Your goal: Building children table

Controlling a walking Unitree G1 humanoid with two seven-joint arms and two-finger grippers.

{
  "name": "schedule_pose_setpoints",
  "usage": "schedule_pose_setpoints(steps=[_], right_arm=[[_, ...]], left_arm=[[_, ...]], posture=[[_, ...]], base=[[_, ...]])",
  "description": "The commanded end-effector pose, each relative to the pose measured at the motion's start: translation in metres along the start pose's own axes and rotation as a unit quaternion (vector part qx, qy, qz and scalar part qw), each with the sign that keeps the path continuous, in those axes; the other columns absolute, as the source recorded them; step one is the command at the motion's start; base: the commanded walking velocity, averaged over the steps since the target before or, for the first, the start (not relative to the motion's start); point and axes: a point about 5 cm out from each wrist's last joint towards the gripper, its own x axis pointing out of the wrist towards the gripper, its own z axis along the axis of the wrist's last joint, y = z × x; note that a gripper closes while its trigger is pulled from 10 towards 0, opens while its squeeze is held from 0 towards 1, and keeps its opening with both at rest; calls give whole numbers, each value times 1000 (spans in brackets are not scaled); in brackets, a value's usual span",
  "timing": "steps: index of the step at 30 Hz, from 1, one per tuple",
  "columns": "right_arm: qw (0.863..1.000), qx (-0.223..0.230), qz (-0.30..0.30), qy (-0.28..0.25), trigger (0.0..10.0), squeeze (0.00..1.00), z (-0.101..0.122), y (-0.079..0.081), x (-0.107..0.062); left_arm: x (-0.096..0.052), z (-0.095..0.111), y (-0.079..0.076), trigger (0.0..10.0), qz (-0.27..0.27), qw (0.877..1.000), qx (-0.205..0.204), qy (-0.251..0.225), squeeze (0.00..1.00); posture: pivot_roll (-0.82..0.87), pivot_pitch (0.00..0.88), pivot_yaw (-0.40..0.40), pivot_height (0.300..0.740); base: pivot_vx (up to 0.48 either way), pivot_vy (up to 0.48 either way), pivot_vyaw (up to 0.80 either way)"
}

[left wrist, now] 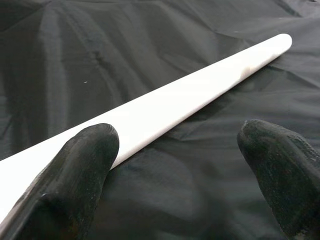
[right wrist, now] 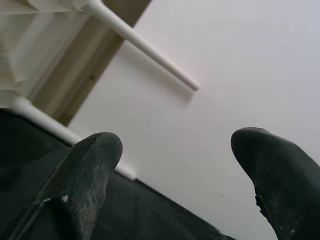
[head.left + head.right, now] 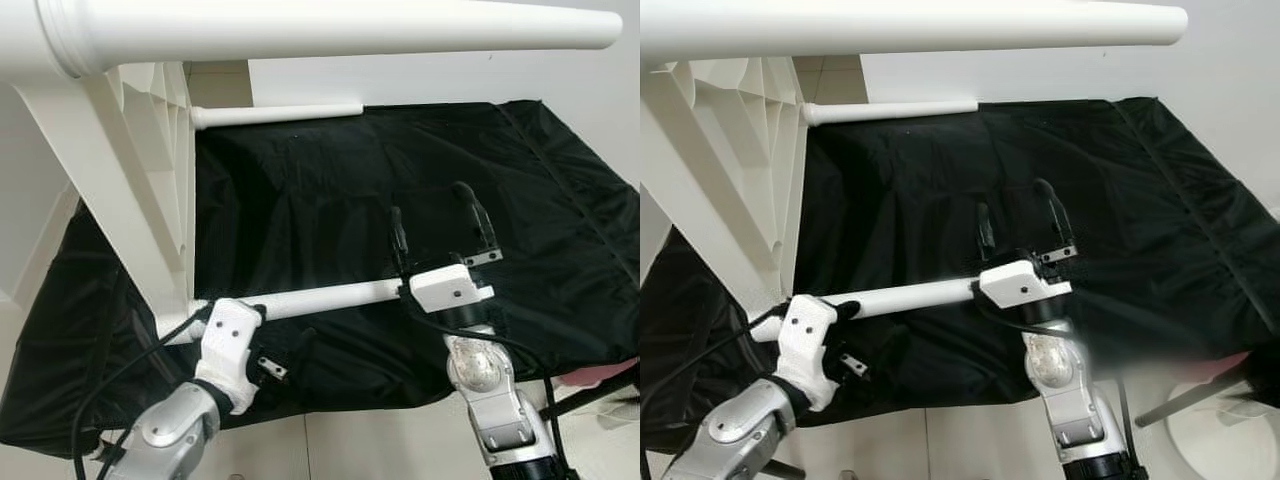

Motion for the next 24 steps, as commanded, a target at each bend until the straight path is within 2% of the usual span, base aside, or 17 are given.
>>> schedule_pose_setpoints(steps=[1, 2, 4, 5, 6, 8, 9, 10, 17, 20, 24], right_arm=[[1000, 21, 8, 2, 10000, 0, 2, 1, -2], [999, 41, 6, 12, 10000, 0, 2, 1, -2], [995, 90, 3, 41, 10000, 0, -1, 2, -5], [989, 132, 6, 70, 10000, 0, -5, 7, -8], [989, 132, 6, 70, 10000, 0, -5, 7, -8], [962, 232, 29, 144, 10000, 0, -17, 21, -16], [962, 232, 29, 144, 10000, 0, -17, 21, -16], [953, 256, 27, 161, 10000, 0, -21, 25, -19], [945, 270, 9, 185, 10000, 0, -33, 28, -21], [944, 273, 10, 185, 10000, 0, -32, 28, -20], [951, 260, 27, 167, 10000, 0, -27, 27, -16]], left_arm=[[-2, 0, 3, 10000, 18, 999, 30, 1, 0], [-3, 1, 4, 10000, 25, 998, 51, -2, 0], [-4, 0, 7, 10000, 41, 997, 59, 0, 0], [-3, 0, 9, 10000, 55, 996, 66, -3, 0], [-3, 0, 9, 10000, 55, 996, 66, -3, 0], [-1, 0, 11, 10000, 66, 993, 92, -8, 0], [-1, 0, 11, 10000, 66, 993, 92, -8, 0], [1, -1, 10, 10000, 66, 992, 103, -8, 0], [13, 1, 2, 10000, 45, 989, 135, -30, 0], [14, -1, 4, 10000, 55, 990, 128, -30, 0], [14, -4, 5, 10000, 57, 989, 131, -31, 0]], posture=[[49, 94, 8, 740], [49, 94, 8, 740], [49, 92, 9, 740], [46, 92, 11, 740], [46, 92, 11, 740], [45, 91, 11, 740], [45, 91, 11, 740], [43, 90, 12, 740], [32, 86, 24, 740], [29, 82, 26, 740], [25, 80, 29, 740]], base=[[0, 0, 0], [0, 0, 0], [0, 0, 0], [0, 0, 0], [0, 0, 0], [0, 0, 0], [0, 0, 0], [0, 0, 0], [0, 0, 0], [0, 0, 0], [0, 0, 0]])
